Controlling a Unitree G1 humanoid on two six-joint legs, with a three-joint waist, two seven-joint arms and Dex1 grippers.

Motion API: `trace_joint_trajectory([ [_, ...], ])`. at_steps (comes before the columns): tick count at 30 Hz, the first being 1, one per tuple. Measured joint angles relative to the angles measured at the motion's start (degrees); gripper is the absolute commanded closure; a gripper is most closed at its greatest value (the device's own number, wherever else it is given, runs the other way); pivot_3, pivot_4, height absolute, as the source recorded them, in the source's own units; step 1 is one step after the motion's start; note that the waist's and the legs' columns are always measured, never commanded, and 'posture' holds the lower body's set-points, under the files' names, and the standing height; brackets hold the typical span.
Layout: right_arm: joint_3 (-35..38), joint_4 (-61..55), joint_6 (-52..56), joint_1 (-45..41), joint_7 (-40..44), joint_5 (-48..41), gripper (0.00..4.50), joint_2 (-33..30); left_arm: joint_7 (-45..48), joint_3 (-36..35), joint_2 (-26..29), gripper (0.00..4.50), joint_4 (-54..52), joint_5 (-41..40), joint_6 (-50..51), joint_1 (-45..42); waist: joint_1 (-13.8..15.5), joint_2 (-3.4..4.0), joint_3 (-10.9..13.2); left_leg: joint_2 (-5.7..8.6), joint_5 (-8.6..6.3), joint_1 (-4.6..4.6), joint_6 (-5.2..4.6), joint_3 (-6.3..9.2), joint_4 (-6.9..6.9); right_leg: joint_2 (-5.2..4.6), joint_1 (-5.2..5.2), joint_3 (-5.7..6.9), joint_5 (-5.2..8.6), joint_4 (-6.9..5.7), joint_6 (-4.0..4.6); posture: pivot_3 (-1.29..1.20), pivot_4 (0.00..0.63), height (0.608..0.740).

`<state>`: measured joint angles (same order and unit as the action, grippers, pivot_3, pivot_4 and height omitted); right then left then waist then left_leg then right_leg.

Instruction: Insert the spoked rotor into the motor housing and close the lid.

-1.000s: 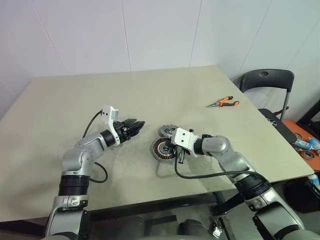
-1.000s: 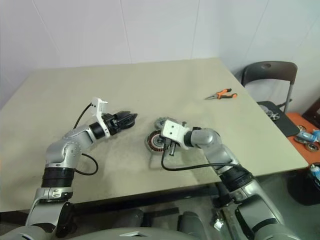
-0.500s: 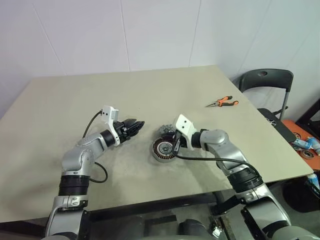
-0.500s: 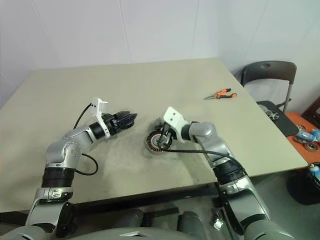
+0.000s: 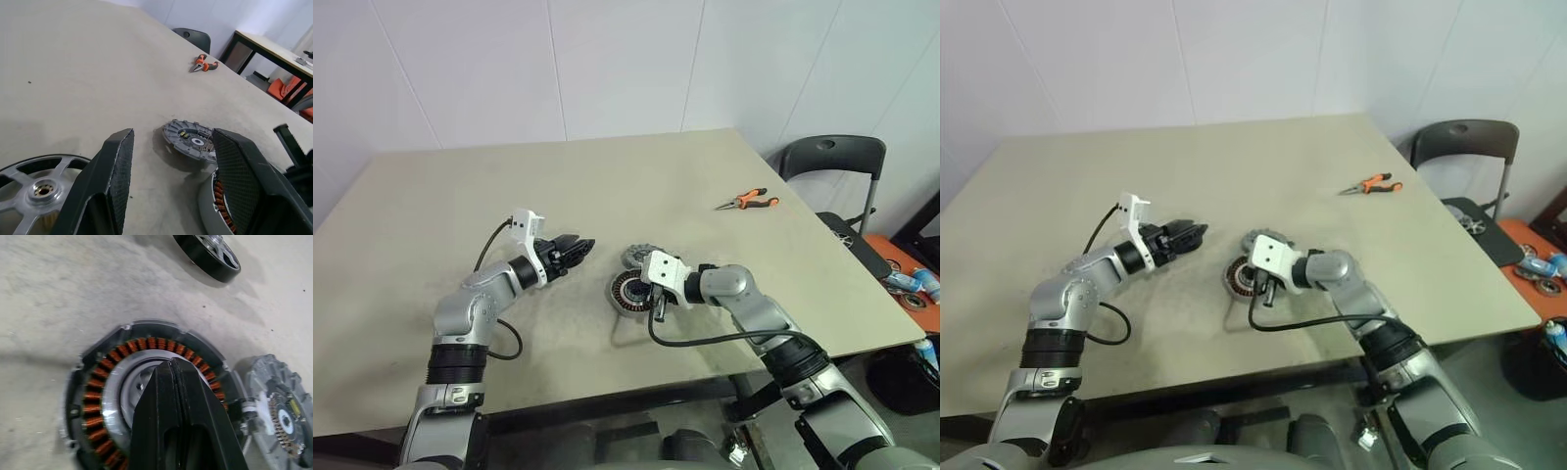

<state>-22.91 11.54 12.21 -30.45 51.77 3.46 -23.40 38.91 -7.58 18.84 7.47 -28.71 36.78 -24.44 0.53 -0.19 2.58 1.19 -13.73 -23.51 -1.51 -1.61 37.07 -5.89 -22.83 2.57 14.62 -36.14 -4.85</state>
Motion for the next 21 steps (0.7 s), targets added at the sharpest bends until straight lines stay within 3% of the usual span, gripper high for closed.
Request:
trace_joint_trajectory([
  [4,1.8,1.9,1.5,-0.8,-0.1,-1.4,4.46,0.9,0.0,0.0,0.0,1.81,0.3,0.0,0.0,0.0,0.0,0.00,0.0,0.00,0.00,-0.01,0.00,0.00,-0.01,0.00,-0.01,-0.01,-0.01,0.00,0.00,0.00,0.000,0.740],
  [9,8.6,0.3,11.6,-2.4,0.8,-9.6,4.46,3.4,-0.1,0.0,0.1,1.81,0.3,0.0,-0.1,0.0,-0.1,0.00,0.0,-0.01,0.00,-0.08,0.00,0.00,-0.04,0.01,-0.08,-0.06,-0.11,-0.02,-0.05,0.00,0.000,0.740],
  [21,1.2,-3.4,5.7,1.9,3.2,-4.0,4.46,0.4,-0.1,0.0,0.2,1.81,1.3,0.0,-0.1,-0.1,-0.1,-0.02,0.0,0.00,0.00,-0.18,0.00,-0.04,-0.05,0.02,-0.28,-0.09,-0.08,-0.02,0.08,0.00,0.000,0.740],
])
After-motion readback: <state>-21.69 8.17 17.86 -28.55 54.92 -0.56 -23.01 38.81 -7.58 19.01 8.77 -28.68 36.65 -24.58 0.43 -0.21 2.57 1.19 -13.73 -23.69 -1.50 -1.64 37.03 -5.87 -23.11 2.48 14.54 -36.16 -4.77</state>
